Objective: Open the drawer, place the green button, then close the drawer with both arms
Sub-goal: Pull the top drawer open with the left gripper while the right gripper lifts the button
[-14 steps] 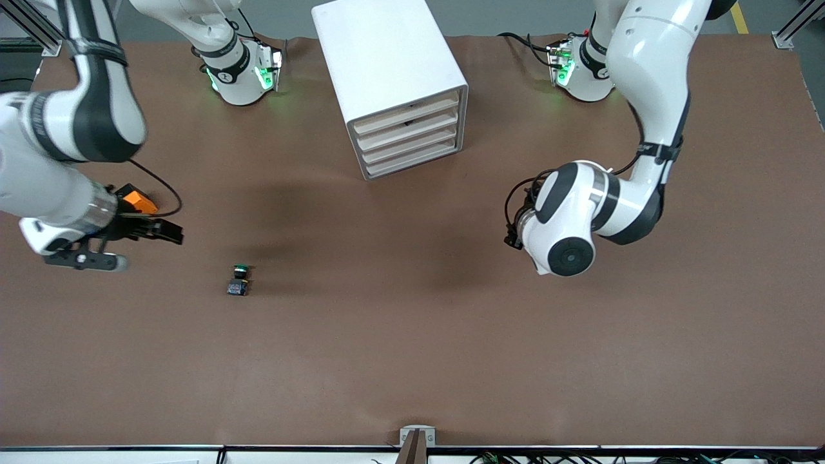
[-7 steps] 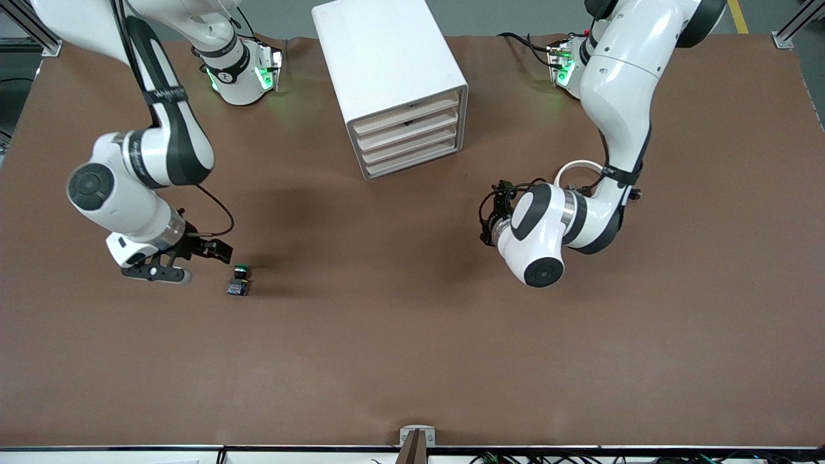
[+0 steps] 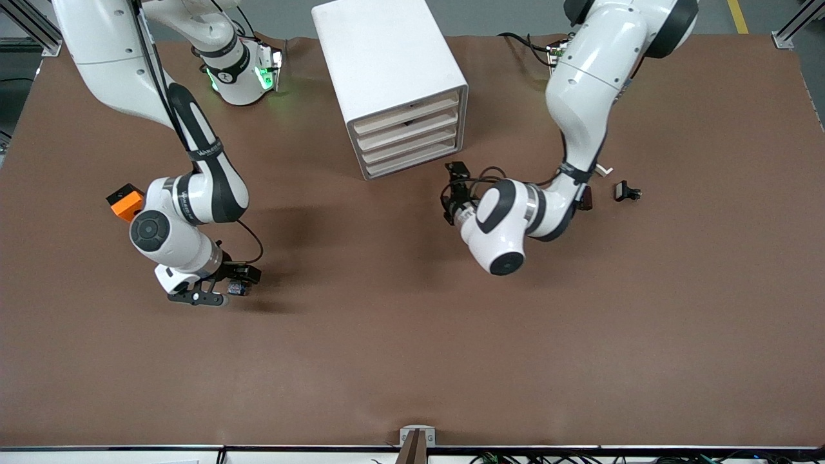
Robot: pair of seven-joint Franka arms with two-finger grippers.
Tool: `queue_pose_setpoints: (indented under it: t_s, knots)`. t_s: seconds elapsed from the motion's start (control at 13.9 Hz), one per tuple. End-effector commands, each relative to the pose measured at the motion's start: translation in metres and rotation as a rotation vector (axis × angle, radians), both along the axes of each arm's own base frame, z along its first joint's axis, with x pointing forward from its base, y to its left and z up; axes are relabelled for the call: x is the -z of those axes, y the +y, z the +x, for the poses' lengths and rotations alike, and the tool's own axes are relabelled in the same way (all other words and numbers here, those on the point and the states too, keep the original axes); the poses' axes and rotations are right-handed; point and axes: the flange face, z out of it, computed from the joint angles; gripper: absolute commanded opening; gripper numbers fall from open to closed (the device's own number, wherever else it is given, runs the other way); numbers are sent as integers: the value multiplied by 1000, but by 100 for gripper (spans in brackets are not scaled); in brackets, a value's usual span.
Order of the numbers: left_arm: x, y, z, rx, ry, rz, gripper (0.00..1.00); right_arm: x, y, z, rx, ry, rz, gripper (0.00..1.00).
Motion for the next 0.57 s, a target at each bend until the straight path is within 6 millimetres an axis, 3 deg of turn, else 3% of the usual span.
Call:
queue_pose_setpoints:
  t_s: [0.0, 0.14, 0.36, 0.5]
  knots:
    - [7, -14, -5, -80, 78, 3, 100, 15, -4, 15, 28, 5, 3, 100]
    - [20, -29, -22, -100, 130, 47, 80, 18, -3, 17, 29, 0, 3, 100]
    - [24, -40, -38, -109, 190, 135, 68, 23, -10, 17, 39, 8, 0, 100]
    - [24, -47, -48, -97, 206, 156, 68, 23, -12, 18, 42, 8, 0, 100]
